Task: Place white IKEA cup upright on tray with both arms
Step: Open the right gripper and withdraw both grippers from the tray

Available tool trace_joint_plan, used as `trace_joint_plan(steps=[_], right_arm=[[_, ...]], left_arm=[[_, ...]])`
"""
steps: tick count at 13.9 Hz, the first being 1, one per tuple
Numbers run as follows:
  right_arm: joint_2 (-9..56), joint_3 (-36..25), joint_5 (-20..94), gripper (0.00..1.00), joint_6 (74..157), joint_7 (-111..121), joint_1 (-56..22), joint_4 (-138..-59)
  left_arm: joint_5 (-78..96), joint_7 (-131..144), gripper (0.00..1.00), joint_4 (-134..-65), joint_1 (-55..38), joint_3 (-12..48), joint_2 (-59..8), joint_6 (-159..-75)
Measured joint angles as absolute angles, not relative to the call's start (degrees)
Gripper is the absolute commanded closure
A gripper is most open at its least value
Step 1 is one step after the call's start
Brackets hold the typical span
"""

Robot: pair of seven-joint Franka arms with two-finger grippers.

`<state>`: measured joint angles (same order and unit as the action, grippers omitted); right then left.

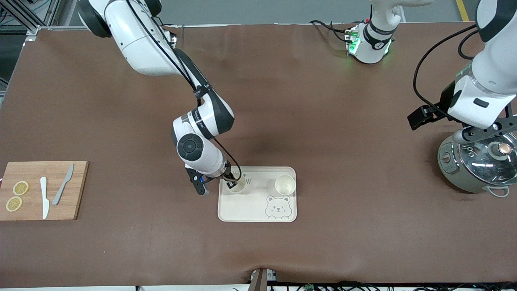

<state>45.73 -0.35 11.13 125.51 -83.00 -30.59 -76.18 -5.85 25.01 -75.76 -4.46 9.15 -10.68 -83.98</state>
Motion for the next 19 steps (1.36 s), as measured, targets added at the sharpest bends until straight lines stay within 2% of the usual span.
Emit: trace_joint_plan(steps=[6,10,13,19], right_arm=[[43.33,-1.02,11.08,0.0,107.9,-83.01,-28.0,-65.11],[36.6,-1.2,11.06,0.0,98.5,-76.53,-21.8,-64.23],[31.26,-1.23,11.06,0.0,93.59,-67.56,-17.21,-66.64],[17.24,-1.3,10.86,0.0,90.57,-45.2,-10.12,-81.16]], left_arm=[[-5.82,17.84,0.0,-75.75,-3.35,8.52,-9.35,-83.96],[-5.82,15.46,0.0,-75.76,0.31,8.39,-8.36,-83.94],[-5.81,15.11,0.0,-75.77,0.54,8.4,-7.42,-83.93],[-5.81,11.05,0.0,-77.37,0.5,8.24,-3.11,-79.49]])
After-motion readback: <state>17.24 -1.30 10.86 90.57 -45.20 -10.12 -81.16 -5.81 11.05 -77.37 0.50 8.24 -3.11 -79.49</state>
